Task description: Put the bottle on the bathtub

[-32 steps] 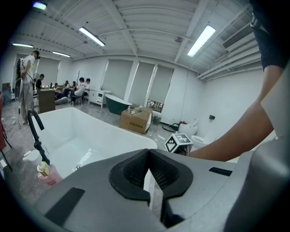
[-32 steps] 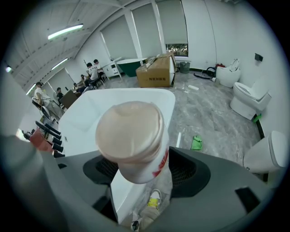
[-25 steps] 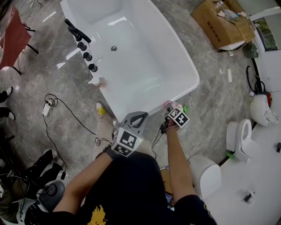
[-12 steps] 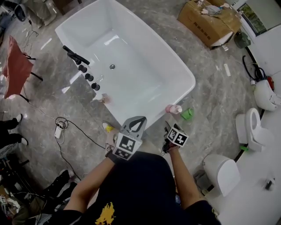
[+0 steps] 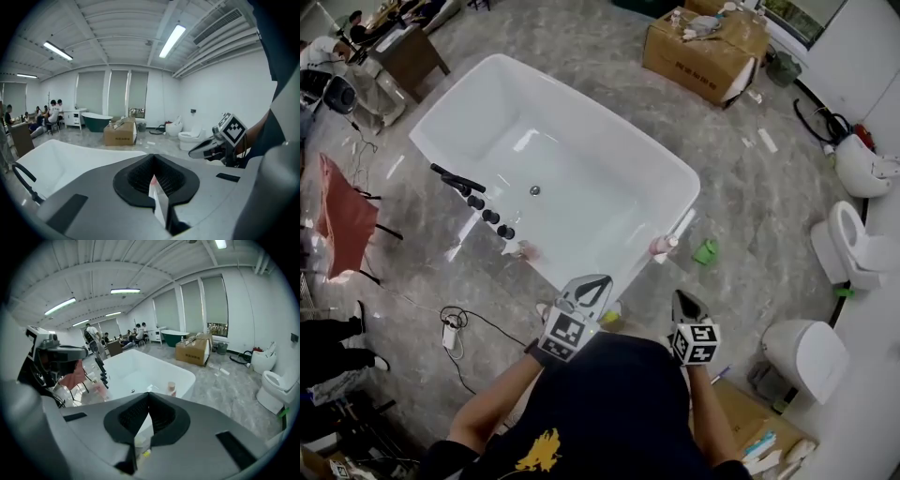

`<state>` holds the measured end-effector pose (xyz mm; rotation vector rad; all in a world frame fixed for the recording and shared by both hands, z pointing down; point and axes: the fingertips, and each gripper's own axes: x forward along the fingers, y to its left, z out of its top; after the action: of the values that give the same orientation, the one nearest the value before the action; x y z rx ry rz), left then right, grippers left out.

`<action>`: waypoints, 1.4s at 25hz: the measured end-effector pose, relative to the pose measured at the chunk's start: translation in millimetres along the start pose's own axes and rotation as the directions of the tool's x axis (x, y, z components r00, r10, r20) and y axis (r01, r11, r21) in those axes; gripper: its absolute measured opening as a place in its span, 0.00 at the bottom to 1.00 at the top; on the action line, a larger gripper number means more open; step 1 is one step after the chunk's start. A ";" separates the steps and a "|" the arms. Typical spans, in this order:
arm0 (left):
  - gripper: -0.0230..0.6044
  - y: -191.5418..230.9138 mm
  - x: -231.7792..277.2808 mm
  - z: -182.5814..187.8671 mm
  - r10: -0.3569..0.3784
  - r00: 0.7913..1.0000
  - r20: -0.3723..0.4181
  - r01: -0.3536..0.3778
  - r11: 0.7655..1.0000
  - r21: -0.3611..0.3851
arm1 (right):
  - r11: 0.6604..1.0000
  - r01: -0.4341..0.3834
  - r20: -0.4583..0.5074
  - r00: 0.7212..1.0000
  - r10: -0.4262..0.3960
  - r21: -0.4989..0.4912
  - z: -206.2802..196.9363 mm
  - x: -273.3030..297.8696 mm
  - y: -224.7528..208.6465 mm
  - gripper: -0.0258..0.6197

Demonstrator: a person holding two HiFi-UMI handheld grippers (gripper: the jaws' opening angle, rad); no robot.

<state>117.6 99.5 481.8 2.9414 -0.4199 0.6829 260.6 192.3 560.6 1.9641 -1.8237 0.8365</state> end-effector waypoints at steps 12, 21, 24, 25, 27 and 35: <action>0.06 -42.4 25.5 11.7 -0.077 0.997 0.020 0.078 0.992 -0.095 | 0.994 0.016 0.043 0.999 -0.021 0.109 -7.4 -39.7 -28.4 0.04; 0.06 -55.8 34.4 6.3 -0.079 0.997 -0.007 0.079 0.993 -0.084 | 0.994 0.002 0.000 1.000 -0.002 0.106 -21.9 -42.4 -34.4 0.04; 0.06 -56.0 38.2 7.2 -0.077 0.997 -0.010 0.076 0.993 -0.086 | 0.998 -0.002 -0.024 1.000 0.003 0.057 -26.0 -42.9 -29.8 0.04; 0.06 -56.4 38.5 7.4 -0.078 0.997 -0.011 0.077 0.993 -0.085 | 0.999 -0.003 -0.025 1.000 0.004 0.048 -26.5 -43.8 -28.1 0.04; 0.06 -57.4 38.0 7.3 -0.082 0.997 -0.014 0.081 0.994 -0.080 | 0.999 -0.002 -0.023 1.000 0.003 0.047 -27.4 -45.9 -26.4 0.04; 0.06 -59.2 37.1 3.2 -0.078 0.996 -0.037 0.075 0.994 -0.077 | 0.990 0.018 -0.018 1.000 -0.015 0.143 -36.3 -52.3 -36.2 0.04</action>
<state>167.8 146.6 493.8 2.8516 -0.3205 0.6987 288.8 259.9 561.5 2.0491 -1.7804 1.0015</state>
